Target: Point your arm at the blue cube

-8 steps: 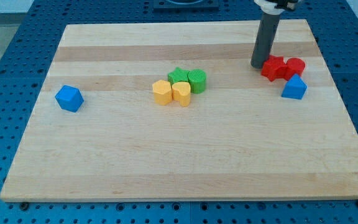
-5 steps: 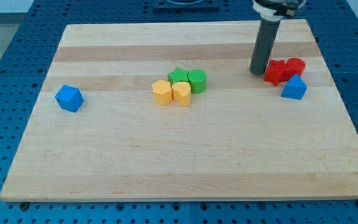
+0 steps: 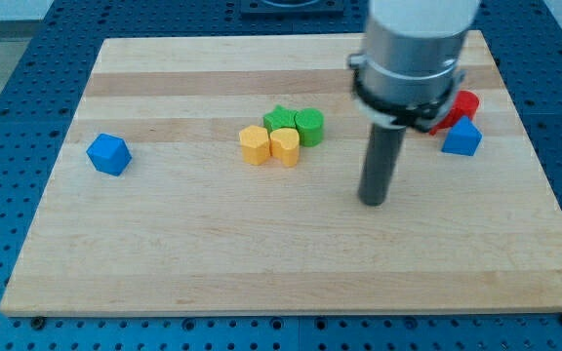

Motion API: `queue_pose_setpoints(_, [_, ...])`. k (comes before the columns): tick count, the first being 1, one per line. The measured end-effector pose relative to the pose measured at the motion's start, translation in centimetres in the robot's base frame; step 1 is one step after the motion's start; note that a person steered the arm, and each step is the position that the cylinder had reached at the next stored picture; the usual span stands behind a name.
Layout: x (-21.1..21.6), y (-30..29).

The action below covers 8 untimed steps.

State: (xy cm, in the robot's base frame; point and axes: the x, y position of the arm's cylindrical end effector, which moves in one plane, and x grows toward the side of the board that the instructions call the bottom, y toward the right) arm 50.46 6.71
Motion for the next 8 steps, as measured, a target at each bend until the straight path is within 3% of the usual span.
queue_pose_setpoints(5, [0.3, -32.2])
queue_pose_setpoints(6, [-2.5, -35.9])
queue_pose_setpoints(8, [-6.9, -36.9])
